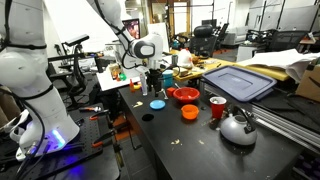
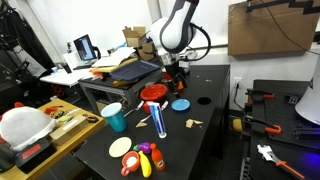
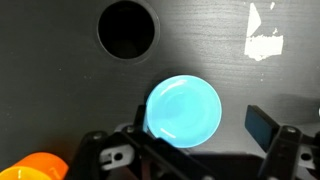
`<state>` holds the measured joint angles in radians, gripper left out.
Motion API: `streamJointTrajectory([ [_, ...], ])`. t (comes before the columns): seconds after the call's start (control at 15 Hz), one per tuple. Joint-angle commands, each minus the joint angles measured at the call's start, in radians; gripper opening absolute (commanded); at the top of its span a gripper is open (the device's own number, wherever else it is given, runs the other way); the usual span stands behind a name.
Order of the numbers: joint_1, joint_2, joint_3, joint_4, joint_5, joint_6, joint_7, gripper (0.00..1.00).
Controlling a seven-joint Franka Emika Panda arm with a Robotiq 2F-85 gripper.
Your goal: Move the tube of toothpaste to the left
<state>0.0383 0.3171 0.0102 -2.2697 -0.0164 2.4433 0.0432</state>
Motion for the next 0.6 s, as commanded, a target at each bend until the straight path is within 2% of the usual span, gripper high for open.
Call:
streamJointTrajectory([
  [0.0,-0.008,-0.001,0.009,-0.023,0.006,0.035,-0.028,1.00],
  [0.33,-0.004,0.005,-0.001,-0.024,-0.011,0.056,-0.013,1.00],
  [0.53,-0.002,0.020,0.001,-0.001,-0.002,0.025,-0.001,1.00],
])
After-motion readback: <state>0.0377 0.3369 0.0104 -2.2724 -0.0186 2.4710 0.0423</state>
